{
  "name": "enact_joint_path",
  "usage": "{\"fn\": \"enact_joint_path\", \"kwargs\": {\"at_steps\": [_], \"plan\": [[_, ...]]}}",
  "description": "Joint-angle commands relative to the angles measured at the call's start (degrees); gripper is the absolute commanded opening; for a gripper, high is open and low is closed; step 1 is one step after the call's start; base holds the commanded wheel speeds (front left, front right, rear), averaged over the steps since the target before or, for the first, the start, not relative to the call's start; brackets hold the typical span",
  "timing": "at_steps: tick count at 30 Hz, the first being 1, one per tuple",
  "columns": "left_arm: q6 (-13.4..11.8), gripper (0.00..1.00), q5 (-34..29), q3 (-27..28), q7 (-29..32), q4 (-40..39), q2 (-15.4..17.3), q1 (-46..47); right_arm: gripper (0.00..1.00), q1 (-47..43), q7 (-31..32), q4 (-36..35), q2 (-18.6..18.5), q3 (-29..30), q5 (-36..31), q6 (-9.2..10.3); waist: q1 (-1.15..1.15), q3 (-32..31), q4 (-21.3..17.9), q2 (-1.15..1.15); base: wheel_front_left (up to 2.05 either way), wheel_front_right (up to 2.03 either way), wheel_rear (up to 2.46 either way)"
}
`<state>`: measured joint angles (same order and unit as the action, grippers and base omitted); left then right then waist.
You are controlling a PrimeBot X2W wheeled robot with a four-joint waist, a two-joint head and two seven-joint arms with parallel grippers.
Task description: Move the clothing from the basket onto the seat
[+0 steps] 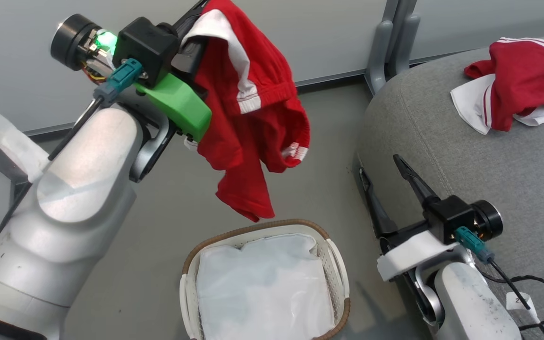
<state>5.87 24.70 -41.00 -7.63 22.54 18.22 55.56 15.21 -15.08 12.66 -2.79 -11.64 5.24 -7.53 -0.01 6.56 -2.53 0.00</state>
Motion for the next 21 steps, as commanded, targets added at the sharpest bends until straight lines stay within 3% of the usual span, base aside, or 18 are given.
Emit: {"fn": "enact_joint_path", "kwargs": {"at_steps": [1, 12, 21], "plan": [[-0.4, 0.0, 0.3, -0.1, 0.2, 0.0, -0.5, 1.1, 1.0, 1.2, -0.1, 0.1, -0.2, -0.9, 0.2, 0.08, 0.01, -0.1, 0.1, 0.0, 0.0, 0.0, 0.0], [-0.1, 0.0, 0.2, -2.8, 1.3, -1.0, -5.3, 4.4, 1.0, 12.8, -0.1, 3.3, -0.2, -8.3, -1.3, 0.08, 0.01, 0.2, 1.8, 0.0, 0.0, 0.0, 0.0], [0.1, 0.0, 0.1, -4.8, 2.1, -0.9, -8.0, 6.3, 1.0, 21.1, -0.1, 8.6, -0.2, -10.5, -2.8, 0.08, 0.01, 0.4, 3.7, 0.0, 0.0, 0.0, 0.0]]}}
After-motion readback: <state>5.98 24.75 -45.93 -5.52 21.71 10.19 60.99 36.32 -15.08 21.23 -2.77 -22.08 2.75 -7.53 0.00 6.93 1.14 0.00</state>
